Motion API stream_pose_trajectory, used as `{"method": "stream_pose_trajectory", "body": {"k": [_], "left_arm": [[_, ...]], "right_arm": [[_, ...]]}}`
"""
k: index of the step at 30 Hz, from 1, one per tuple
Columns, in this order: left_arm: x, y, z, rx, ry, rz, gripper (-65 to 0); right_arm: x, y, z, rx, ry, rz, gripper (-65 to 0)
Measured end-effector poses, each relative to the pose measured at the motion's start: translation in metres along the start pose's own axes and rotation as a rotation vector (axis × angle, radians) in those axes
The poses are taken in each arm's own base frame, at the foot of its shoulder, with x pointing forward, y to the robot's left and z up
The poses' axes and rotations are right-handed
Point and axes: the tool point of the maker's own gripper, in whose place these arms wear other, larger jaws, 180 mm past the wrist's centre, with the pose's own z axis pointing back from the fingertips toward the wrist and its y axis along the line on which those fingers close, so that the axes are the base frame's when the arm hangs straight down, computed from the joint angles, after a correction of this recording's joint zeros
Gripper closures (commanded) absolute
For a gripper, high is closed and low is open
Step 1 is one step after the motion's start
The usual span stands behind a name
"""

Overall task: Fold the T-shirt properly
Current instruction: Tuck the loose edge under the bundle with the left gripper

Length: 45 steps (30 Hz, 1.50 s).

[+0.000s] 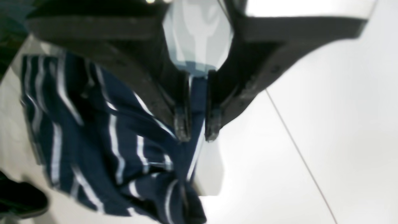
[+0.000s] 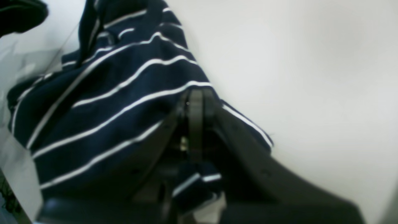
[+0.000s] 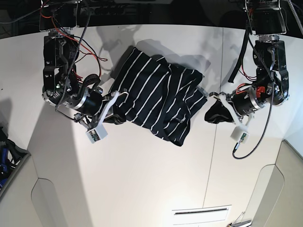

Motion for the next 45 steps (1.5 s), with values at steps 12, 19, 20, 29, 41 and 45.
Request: {"method": "stream_pose_trajectory", "body": {"k": [12, 19, 20, 29, 41, 45], "left_arm": [[-0.045, -0.055, 0.045, -0.155, -0.011, 0.135, -9.5], [-0.081, -0.085, 0.032, -0.22, 0.098, 0.136, -9.5], [-0.081, -0.085, 0.026, -0.213, 0.099, 0.127, -9.5], [-0.074, -0.055, -0.013, -0.118, 0.093, 0.108, -9.5], [-0.049, -0.016, -0.044, -0.055, 0.059, 0.131, -9.5], [-0.041, -0.014, -0.045, -0.054, 0.045, 0.125, -9.5]], "right_arm": [[-0.043, -0.018, -0.032, 0.009, 0.066, -0.12, 0.0], [-0.04, -0.016, -0.035, 0.035, 0.049, -0.158, 0.0], [-0.04, -0.016, -0.035, 0.039, 0.048, -0.164, 0.0], [-0.052, 0.006, -0.032, 0.134, 0.07, -0.256, 0.0], [-0.094, 0.052, -0.008, 0.223, 0.055, -0.357, 0.0], [-0.101, 0.063, 0.006, 0.219, 0.077, -0.323, 0.0]]}}
